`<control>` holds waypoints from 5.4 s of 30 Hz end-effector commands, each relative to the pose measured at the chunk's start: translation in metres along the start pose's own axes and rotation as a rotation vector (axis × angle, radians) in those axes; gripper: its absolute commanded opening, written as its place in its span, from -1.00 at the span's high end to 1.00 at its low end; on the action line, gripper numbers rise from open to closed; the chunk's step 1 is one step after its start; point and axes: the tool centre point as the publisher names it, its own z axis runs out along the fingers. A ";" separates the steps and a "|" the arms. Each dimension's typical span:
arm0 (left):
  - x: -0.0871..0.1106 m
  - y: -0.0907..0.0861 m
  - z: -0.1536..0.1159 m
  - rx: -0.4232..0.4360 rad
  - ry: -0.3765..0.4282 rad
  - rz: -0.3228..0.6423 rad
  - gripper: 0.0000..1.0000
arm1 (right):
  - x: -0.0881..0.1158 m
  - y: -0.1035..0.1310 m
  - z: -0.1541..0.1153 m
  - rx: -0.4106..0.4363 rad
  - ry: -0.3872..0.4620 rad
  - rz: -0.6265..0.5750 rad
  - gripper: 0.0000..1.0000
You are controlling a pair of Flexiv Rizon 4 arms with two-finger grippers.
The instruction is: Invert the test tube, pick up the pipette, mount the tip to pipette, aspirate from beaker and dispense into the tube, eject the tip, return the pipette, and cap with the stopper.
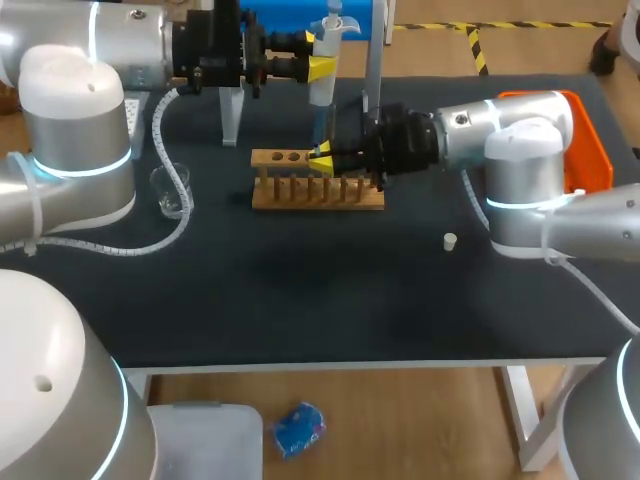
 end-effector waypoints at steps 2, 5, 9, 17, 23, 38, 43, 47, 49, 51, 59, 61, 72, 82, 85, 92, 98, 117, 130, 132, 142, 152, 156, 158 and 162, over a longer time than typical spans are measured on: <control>0.000 0.000 0.000 0.000 -0.002 0.000 1.00 | -0.001 0.000 0.001 -0.004 0.005 0.001 1.00; 0.000 0.000 0.000 0.000 -0.002 0.000 1.00 | -0.001 0.001 0.002 -0.007 0.006 0.001 1.00; 0.000 0.000 0.000 0.000 -0.002 0.000 1.00 | 0.000 0.003 0.004 -0.009 0.009 -0.003 1.00; 0.000 0.000 0.000 0.000 -0.002 0.000 1.00 | 0.000 0.005 0.004 -0.022 0.007 0.004 1.00; 0.000 0.000 0.000 0.000 -0.002 0.000 1.00 | 0.001 0.005 0.004 -0.035 0.005 0.016 1.00; 0.000 0.000 0.000 0.000 -0.002 0.000 1.00 | 0.002 0.007 0.005 -0.079 -0.010 0.059 1.00; 0.000 0.000 0.000 0.000 -0.002 0.000 1.00 | 0.001 0.007 0.004 -0.087 -0.014 0.062 1.00; 0.000 0.000 0.000 0.000 -0.002 0.000 1.00 | 0.001 0.007 0.004 -0.087 -0.011 0.060 1.00; 0.000 0.000 0.000 0.000 -0.002 0.000 1.00 | 0.002 0.007 0.003 -0.085 -0.006 0.053 1.00; 0.000 0.000 0.000 0.000 -0.002 0.000 1.00 | 0.003 0.008 0.003 -0.082 -0.003 0.047 1.00; 0.000 0.000 0.000 0.000 -0.002 0.000 1.00 | 0.004 0.010 0.004 -0.082 0.006 0.036 1.00; 0.000 0.000 0.000 0.000 -0.002 0.000 1.00 | 0.004 0.010 0.004 -0.084 0.008 0.035 1.00; 0.000 0.000 0.000 0.000 -0.002 0.000 1.00 | 0.007 0.012 0.004 -0.095 0.018 0.038 1.00; 0.000 0.000 0.000 0.000 -0.002 0.000 1.00 | 0.010 0.014 0.006 -0.168 0.022 0.172 1.00; 0.000 0.000 0.000 0.000 -0.002 0.000 1.00 | 0.010 0.016 0.006 -0.185 0.019 0.198 1.00; 0.000 0.000 0.000 0.000 -0.002 0.000 1.00 | 0.009 0.018 0.007 -0.184 0.022 0.195 1.00; 0.000 0.000 0.000 0.000 -0.002 0.000 1.00 | 0.008 0.018 0.006 -0.169 0.012 0.165 1.00; 0.000 0.000 0.000 0.000 -0.002 0.000 1.00 | 0.008 0.021 0.005 -0.162 0.006 0.122 1.00; 0.000 0.000 0.000 0.000 -0.002 0.000 1.00 | 0.006 0.027 0.003 -0.172 0.006 0.119 1.00; 0.000 0.000 0.000 0.000 -0.002 0.000 1.00 | 0.005 0.028 0.003 -0.171 0.008 0.115 1.00; 0.000 0.000 0.000 0.000 -0.002 0.000 1.00 | 0.003 0.037 0.002 -0.171 0.013 0.093 1.00; 0.000 0.000 0.000 0.000 -0.002 0.000 1.00 | 0.004 0.043 0.000 -0.173 0.011 0.081 -1.00; 0.000 0.000 0.000 0.000 -0.002 0.000 1.00 | 0.003 0.043 -0.003 -0.174 0.005 0.085 -1.00; 0.000 0.000 0.000 0.000 -0.002 0.000 1.00 | 0.003 0.043 -0.006 -0.169 0.001 0.086 -1.00; 0.000 0.000 0.000 0.000 -0.002 0.000 1.00 | 0.008 0.038 -0.014 -0.134 0.006 0.077 -1.00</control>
